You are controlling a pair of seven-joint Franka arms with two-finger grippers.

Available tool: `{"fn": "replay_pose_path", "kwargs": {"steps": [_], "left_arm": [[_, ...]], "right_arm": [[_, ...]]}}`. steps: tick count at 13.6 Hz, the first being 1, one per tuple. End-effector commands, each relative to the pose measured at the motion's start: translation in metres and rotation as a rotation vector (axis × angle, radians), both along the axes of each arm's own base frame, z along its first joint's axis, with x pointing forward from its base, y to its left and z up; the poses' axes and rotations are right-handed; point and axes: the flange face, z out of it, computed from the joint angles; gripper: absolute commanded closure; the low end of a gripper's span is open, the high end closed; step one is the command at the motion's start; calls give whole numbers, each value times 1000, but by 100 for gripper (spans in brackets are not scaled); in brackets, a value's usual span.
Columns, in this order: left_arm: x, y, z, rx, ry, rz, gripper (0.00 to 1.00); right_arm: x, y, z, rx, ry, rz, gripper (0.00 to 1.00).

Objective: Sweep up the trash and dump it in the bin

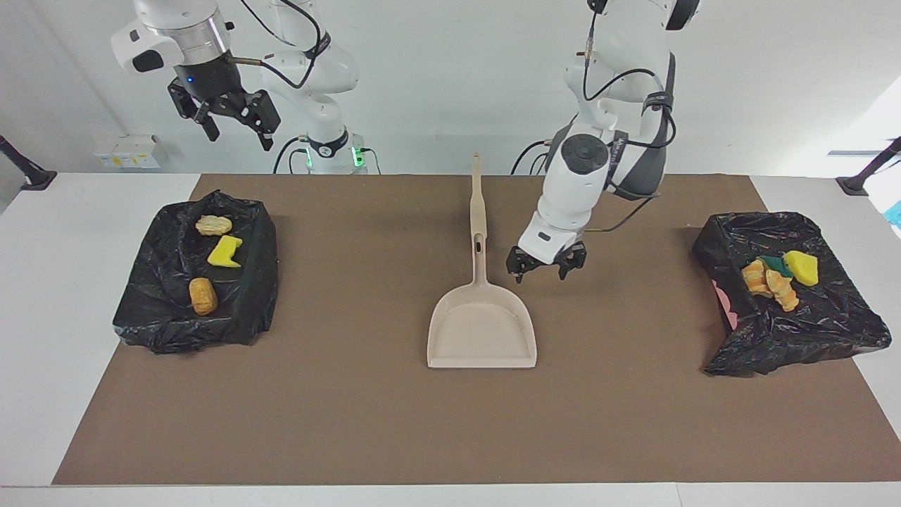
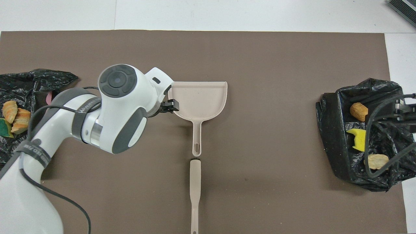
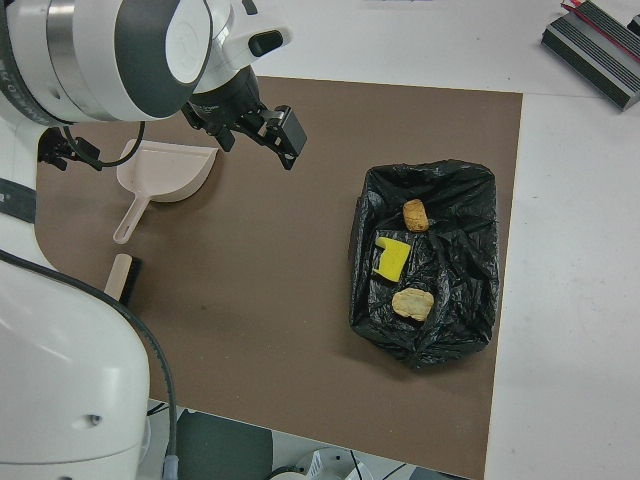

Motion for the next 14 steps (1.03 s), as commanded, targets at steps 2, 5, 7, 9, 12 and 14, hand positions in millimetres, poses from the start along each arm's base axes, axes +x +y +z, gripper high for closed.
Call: {"fn": "replay_pose_path", "kwargs": {"steps": [2,5,7,9,12,14], "left_arm": [[21,58,25,11,-9,-33,0],[28,114,52,16,-26,-88,0],[27,154,70,19,-22,-127,0],[24,182,85,24,-21,-166,0],[14,202,104,29,-20,-160,0],[11,203,113,31,-30,-156,0]], "right_arm": [[-2,-3,3,2,1,15,0],[-2,-3,3,2,1,15,0],[-2,-3,3,2,1,13,0],[-2,-3,3,2,1,13,0],[-3,-3,3,4,2,15,0],[-4,-4,3,2,2,13,0]]}}
